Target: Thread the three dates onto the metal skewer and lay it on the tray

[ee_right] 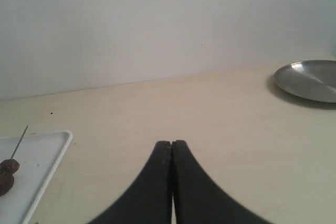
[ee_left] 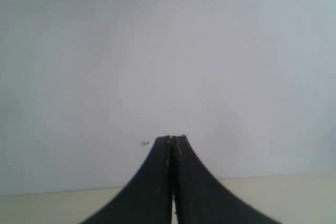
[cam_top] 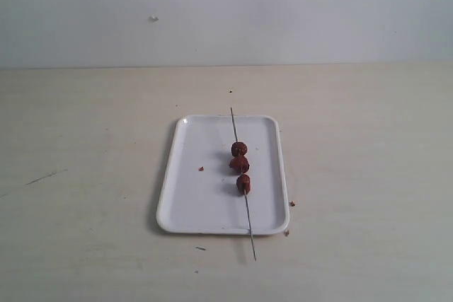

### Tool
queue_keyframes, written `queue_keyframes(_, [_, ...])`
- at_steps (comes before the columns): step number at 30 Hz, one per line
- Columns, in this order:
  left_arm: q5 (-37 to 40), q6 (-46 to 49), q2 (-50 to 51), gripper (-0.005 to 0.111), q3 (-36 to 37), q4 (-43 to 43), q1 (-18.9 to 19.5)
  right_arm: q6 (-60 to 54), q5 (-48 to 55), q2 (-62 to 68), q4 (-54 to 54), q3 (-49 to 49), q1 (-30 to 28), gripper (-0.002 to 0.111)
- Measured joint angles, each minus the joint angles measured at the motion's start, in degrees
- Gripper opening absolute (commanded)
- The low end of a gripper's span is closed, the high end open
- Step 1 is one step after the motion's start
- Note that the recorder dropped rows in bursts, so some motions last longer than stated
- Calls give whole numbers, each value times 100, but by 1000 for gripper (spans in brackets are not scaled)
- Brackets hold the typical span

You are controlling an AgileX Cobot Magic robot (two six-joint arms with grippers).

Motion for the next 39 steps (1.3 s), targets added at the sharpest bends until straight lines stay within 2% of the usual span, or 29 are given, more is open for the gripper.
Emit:
queue_keyframes(16, [-10, 0, 0, 0, 0, 54, 0, 48, 286, 0, 10, 0, 0, 0])
queue_keyframes(18, [-21, -172, 0, 0, 0, 1151, 0, 48, 286, 0, 10, 0, 0, 0])
queue_keyframes(19, [103, -617, 0, 0, 0, 1696, 0, 48, 286, 0, 10, 0, 0, 0])
queue_keyframes(21, [202, -2299, 0, 0, 4, 3091, 0, 48, 286, 0, 10, 0, 0, 0])
queue_keyframes(22, [173, -3651, 0, 0, 28, 4152, 0, 48, 286, 0, 10, 0, 0, 0])
queue_keyframes(26, [186, -7377, 0, 0, 167, 7209, 0, 48, 286, 0, 10, 0, 0, 0])
queue_keyframes(28, [207, -8908, 0, 0, 287, 8559, 0, 48, 286, 0, 10, 0, 0, 0])
queue_keyframes(30, [238, -9626, 0, 0, 430, 9344, 0, 48, 286, 0, 10, 0, 0, 0])
queue_keyframes(33, [279, -10041, 0, 0, 610, 10063, 0, 48, 286, 0, 10, 0, 0, 0])
queue_keyframes(39, [313, -10223, 0, 0, 846, 10665, 94, 48, 296, 0, 10, 0, 0, 0])
